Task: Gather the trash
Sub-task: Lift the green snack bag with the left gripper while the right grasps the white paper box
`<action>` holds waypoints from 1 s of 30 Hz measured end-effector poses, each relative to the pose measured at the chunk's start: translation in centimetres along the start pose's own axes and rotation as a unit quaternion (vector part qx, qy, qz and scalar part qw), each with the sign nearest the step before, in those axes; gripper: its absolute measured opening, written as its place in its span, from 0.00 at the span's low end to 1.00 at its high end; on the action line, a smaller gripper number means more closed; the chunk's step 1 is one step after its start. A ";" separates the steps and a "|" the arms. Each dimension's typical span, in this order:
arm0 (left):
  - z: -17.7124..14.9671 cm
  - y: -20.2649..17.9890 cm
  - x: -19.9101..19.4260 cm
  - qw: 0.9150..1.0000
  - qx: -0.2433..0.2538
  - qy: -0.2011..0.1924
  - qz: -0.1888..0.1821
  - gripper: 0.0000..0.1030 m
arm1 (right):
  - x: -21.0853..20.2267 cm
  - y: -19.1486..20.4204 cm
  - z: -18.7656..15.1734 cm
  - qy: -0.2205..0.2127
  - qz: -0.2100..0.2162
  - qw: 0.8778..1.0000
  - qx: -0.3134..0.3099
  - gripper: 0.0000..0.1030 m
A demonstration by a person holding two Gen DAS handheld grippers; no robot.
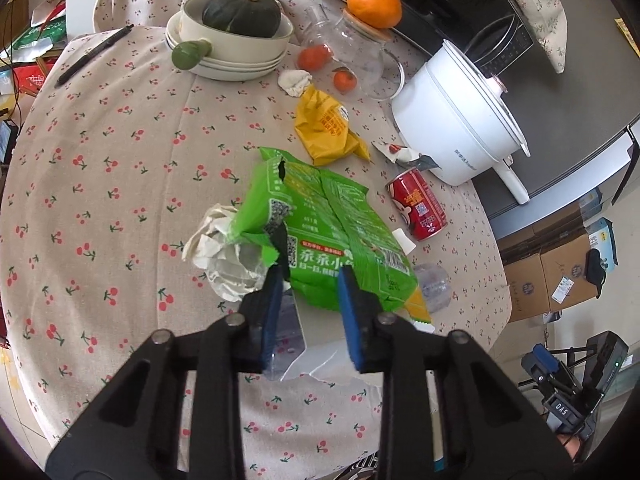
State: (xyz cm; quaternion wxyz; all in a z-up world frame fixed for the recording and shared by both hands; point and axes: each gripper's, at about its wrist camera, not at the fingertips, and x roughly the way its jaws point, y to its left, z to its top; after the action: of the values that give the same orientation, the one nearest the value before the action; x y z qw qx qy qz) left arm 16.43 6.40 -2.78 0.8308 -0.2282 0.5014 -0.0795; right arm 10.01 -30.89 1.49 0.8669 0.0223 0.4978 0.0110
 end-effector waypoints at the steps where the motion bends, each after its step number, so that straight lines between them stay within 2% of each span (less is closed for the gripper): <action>1: 0.0 0.1 0.0 1.000 -0.005 -0.005 -0.003 0.12 | 0.0 0.0 0.0 0.000 0.000 1.000 0.000 0.83; 5: 0.3 -0.4 -1.1 0.999 0.002 -0.036 -0.019 0.00 | 0.1 0.4 0.0 0.001 0.000 1.000 -0.003 0.83; 10: 0.1 -2.8 -3.9 0.994 0.059 -0.082 -0.031 0.00 | 0.3 1.2 0.3 -0.002 0.013 1.000 -0.005 0.83; 13: -0.1 -3.4 -4.8 0.994 0.076 -0.074 -0.040 0.00 | 0.6 2.0 0.5 0.000 0.027 1.000 -0.004 0.83; 15: -0.4 -3.1 -4.7 0.995 0.076 -0.061 -0.032 0.11 | 0.8 2.7 0.7 0.001 0.033 0.999 -0.003 0.83; 17: -0.5 -2.4 -4.4 0.996 0.064 -0.054 -0.026 0.64 | 1.0 3.5 0.8 0.003 0.039 0.999 -0.006 0.83; 18: -0.6 -2.0 -4.2 0.997 0.052 -0.055 -0.026 0.70 | 1.2 3.9 0.9 0.004 0.040 0.999 -0.010 0.83; 24: 0.1 -0.2 -1.4 1.000 0.006 -0.027 -0.012 0.69 | 1.9 5.1 0.8 0.011 0.040 0.999 -0.023 0.83; 26: 0.6 0.3 -1.3 0.999 -0.009 -0.040 0.006 0.62 | 2.2 5.2 0.8 0.014 0.039 0.999 -0.022 0.83; 30: 1.8 0.0 -2.6 0.997 0.003 -0.074 0.024 0.62 | 2.4 5.2 1.0 0.016 0.040 0.999 -0.019 0.83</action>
State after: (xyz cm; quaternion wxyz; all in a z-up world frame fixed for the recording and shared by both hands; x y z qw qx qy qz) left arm 16.70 7.88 0.04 0.8678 -0.2189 0.4439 -0.0435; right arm 12.11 -25.66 0.14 0.8580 0.0261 0.5100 0.0553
